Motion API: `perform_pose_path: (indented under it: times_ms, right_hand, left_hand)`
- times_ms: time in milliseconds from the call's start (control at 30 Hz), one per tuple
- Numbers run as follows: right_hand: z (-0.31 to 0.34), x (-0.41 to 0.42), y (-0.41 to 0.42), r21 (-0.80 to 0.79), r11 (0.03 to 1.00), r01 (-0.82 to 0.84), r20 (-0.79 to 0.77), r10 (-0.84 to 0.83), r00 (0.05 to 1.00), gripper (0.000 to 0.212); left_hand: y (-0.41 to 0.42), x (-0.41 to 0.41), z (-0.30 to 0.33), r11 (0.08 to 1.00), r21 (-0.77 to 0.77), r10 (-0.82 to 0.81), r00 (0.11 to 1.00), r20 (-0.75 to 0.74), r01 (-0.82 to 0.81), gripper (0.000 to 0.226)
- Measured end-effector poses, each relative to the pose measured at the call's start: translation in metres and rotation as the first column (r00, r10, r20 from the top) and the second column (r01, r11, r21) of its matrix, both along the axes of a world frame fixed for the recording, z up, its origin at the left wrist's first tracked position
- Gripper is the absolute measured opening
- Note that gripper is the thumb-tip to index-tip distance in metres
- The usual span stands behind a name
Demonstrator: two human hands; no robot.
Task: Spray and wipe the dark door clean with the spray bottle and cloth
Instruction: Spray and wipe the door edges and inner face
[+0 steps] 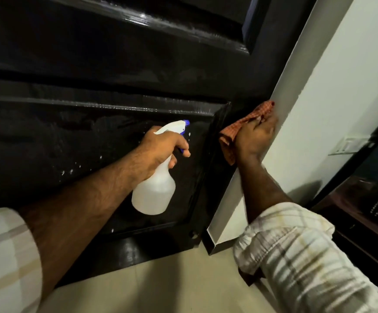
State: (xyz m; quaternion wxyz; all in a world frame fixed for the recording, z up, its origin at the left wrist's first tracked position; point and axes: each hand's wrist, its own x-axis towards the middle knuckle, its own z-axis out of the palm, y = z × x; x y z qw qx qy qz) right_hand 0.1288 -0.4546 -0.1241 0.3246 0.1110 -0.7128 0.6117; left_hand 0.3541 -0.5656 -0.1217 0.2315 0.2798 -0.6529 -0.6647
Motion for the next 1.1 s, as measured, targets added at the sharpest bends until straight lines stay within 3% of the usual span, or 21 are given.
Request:
perform_pose_path:
  times_ms: [33, 100, 200, 267, 333, 400, 467, 567, 633, 767, 933, 1033, 1100]
  right_hand:
    - [0.011, 0.004, -0.01, -0.054, 0.997, 0.05, 0.027, -0.049, 0.998, 0.049]
    - [0.015, 0.027, -0.029, -0.029, 0.999, 0.031, -0.108, -0.034, 0.994, 0.042]
    - [-0.033, 0.055, -0.024, 0.401, 0.912, -0.086, -0.389, 0.255, 0.885, 0.032]
    - [-0.058, 0.043, -0.005, 0.541, 0.832, -0.12, -0.37, 0.364, 0.855, 0.033]
    - [-0.056, 0.036, 0.001, 0.457, 0.868, -0.193, -0.266, 0.341, 0.902, 0.035]
    - [-0.033, 0.047, -0.013, 0.196, 0.961, -0.195, -0.175, 0.23, 0.957, 0.04]
    - [-0.003, 0.072, -0.039, -0.044, 0.987, -0.153, -0.118, 0.147, 0.982, 0.04]
    - [0.017, 0.12, -0.074, -0.052, 0.982, -0.181, -0.186, 0.168, 0.968, 0.039]
    - [0.007, 0.155, -0.087, 0.115, 0.972, -0.205, -0.307, 0.231, 0.923, 0.034]
    - [-0.002, 0.213, -0.109, 0.468, 0.843, -0.264, -0.467, 0.49, 0.736, 0.034]
    - [0.002, 0.237, -0.122, 0.601, 0.779, -0.177, -0.547, 0.563, 0.62, 0.036]
    - [-0.011, 0.204, -0.106, 0.643, 0.765, -0.046, -0.668, 0.588, 0.456, 0.043]
    - [-0.016, 0.176, -0.091, 0.597, 0.802, -0.039, -0.694, 0.539, 0.477, 0.043]
  left_hand:
    - [0.0, 0.002, 0.0, 1.0, -0.001, 0.002, 1.0, -0.003, -0.002, 0.062]
    - [-0.001, 0.008, 0.0, 1.0, -0.003, 0.004, 1.0, -0.005, -0.005, 0.068]
    - [-0.002, 0.026, -0.003, 1.0, 0.0, 0.028, 1.0, -0.007, -0.028, 0.064]
    - [-0.005, 0.043, -0.001, 0.999, -0.001, 0.043, 0.999, -0.016, -0.043, 0.043]
    - [-0.008, 0.066, 0.003, 0.997, -0.001, 0.071, 0.997, -0.031, -0.072, 0.024]
    - [-0.014, 0.088, 0.007, 0.995, -0.006, 0.096, 0.995, -0.03, -0.096, 0.021]
    - [-0.021, 0.106, 0.011, 0.992, -0.02, 0.122, 0.992, -0.024, -0.122, 0.022]
    - [-0.029, 0.127, 0.021, 0.984, -0.032, 0.172, 0.984, -0.044, -0.174, 0.017]
    - [-0.033, 0.14, 0.025, 0.981, -0.028, 0.192, 0.98, -0.058, -0.194, 0.016]
    - [-0.043, 0.172, 0.033, 0.97, -0.023, 0.238, 0.968, -0.085, -0.24, 0.019]
    - [-0.06, 0.224, 0.035, 0.948, -0.07, 0.302, 0.947, -0.108, -0.311, 0.014]
    - [-0.071, 0.242, 0.037, 0.938, -0.084, 0.329, 0.94, -0.094, -0.337, 0.014]
    - [-0.075, 0.243, 0.04, 0.936, -0.092, 0.33, 0.939, -0.098, -0.339, 0.014]
